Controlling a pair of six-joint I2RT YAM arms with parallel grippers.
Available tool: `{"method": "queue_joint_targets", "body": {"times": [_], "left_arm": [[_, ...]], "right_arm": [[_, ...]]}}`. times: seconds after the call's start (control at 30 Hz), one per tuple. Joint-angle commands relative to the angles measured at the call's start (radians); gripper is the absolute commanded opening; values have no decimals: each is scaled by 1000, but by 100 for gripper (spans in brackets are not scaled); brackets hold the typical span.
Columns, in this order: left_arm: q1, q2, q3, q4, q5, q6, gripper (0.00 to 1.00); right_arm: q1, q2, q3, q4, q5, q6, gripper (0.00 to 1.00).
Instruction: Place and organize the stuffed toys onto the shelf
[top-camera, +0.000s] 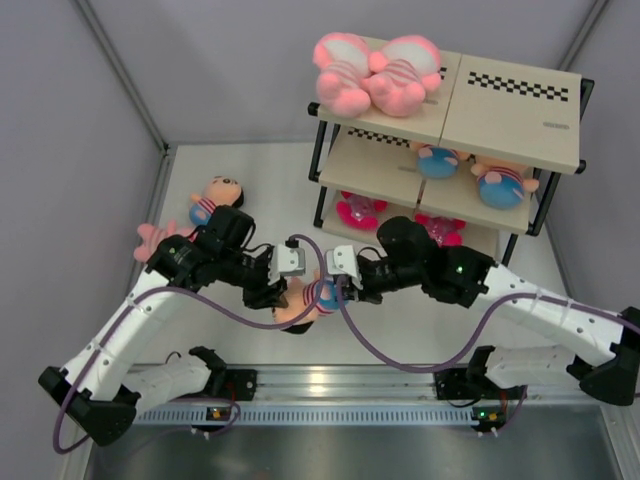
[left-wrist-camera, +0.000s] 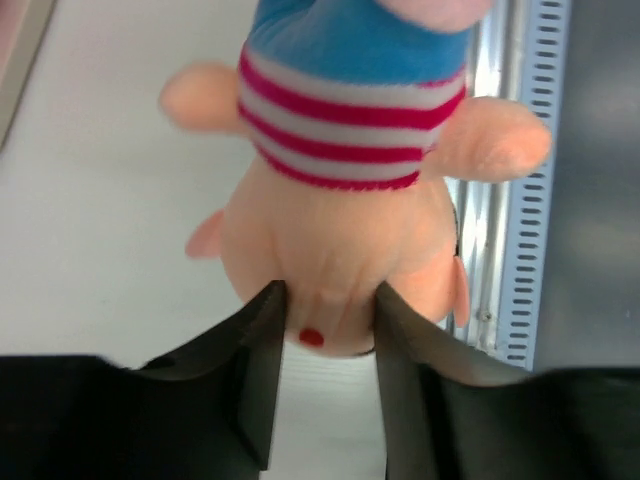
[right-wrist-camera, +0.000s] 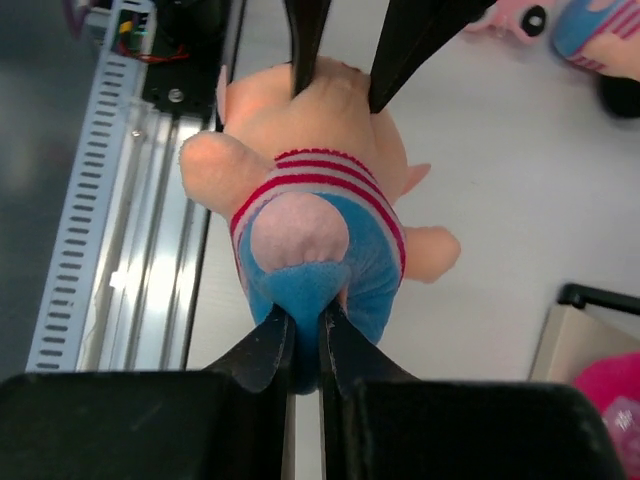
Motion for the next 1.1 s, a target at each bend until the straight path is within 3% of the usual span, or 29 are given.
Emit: {"method": "queue_joint_targets", "body": {"times": [0.0,0.03,0.1,0.13,0.27,0.37,0.53,0.7,0.93,1.07], "left_arm": [[4,-21,8,137,-277,-167,48],[4,-27,8,148,-308,-184,61],[5,-44,15,165,-395,-224,97],[7,-51,24,177,-425,-233,99],[13,-79,39,197,-590,-270,99],[18,-90,31,199,-655,-274,99],[24,-90,4,202,-643,-281,99],[25,-88,-2,200,-635,-276,99],[25,-104,-28,200,-620,-270,99],[25,-107,-38,200,-623,-270,99]], "right_arm": [[24,-143,-48,152,246,144,0],[26,-165,-59,166,301,150,0],[26,-220,-82,167,473,164,0],[26,-235,-84,163,534,167,0],[28,-277,-43,146,717,166,0],[29,-245,2,175,761,146,0],[32,-93,53,276,1085,65,0],[25,83,71,462,1315,-84,0],[-61,179,45,724,1396,-132,0],[-92,194,47,784,1497,-130,0]]}}
